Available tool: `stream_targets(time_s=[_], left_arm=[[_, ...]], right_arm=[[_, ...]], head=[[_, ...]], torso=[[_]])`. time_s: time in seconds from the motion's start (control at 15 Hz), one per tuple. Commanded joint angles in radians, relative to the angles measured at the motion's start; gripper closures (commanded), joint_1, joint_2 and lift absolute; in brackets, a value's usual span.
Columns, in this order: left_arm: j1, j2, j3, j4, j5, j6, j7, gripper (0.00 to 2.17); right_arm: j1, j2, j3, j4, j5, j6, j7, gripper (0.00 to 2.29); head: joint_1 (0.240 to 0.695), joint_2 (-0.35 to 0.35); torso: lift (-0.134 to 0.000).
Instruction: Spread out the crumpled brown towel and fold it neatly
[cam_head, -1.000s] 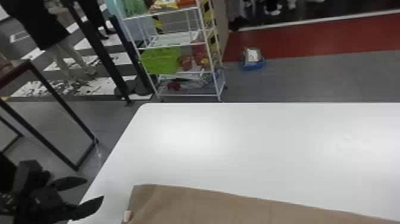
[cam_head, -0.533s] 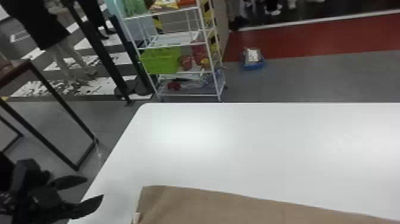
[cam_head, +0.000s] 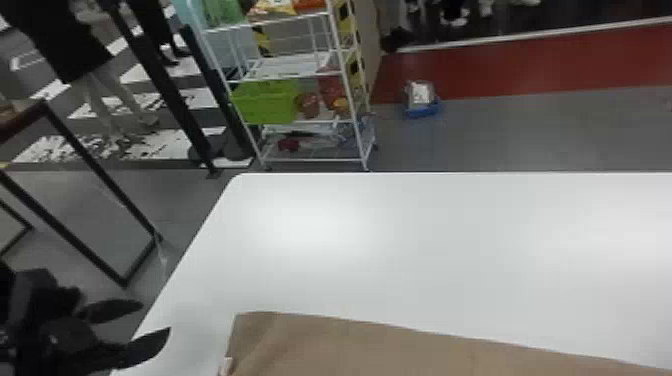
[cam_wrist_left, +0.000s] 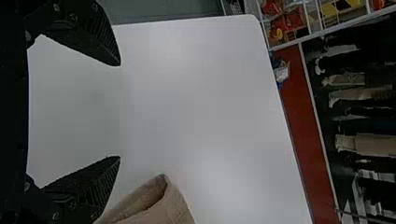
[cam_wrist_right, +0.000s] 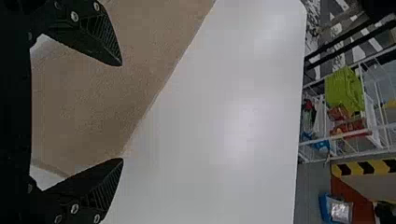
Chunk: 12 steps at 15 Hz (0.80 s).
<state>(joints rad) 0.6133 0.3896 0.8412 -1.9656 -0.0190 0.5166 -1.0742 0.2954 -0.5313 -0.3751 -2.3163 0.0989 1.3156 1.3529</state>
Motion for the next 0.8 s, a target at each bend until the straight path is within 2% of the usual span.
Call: stream_targets(time_s=[0.0,0.07,0.2,0.33,0.53,0.73], left_arm=[[-0.004,-0.009,-0.002,-0.022,-0.001,0.047,-0.004,0.2],[-0.004,-0.017,0.007,-0.025,-0.001,0.047,-0.01,0.2],[0.01,-0.028,0.025,-0.038,0.014,0.053,-0.015,0.2],[0.01,-0.034,0.038,-0.052,0.024,0.09,-0.015,0.2],[0.01,-0.04,0.041,-0.064,0.022,0.109,-0.016,0.2],[0.01,-0.04,0.042,-0.061,0.022,0.109,-0.015,0.2]], right_arm=[[-0.131,0.025,0.229,-0.025,0.131,-0.025,0.014,0.15],[-0.2,0.025,0.346,-0.023,0.191,-0.025,0.014,0.15],[-0.3,0.037,0.541,-0.021,0.266,-0.019,0.014,0.17],[-0.403,0.06,0.726,-0.009,0.357,-0.006,0.014,0.17],[-0.461,0.067,0.915,0.003,0.456,-0.003,0.014,0.17],[-0.449,0.06,1.052,0.0,0.522,-0.006,0.014,0.17]], head=[[0.695,0.35],[0.695,0.35],[0.695,0.35],[0.695,0.35],[0.695,0.35],[0.695,0.35]], torso=[[-0.122],[-0.122],[-0.122],[-0.122],[-0.122],[-0.122]])
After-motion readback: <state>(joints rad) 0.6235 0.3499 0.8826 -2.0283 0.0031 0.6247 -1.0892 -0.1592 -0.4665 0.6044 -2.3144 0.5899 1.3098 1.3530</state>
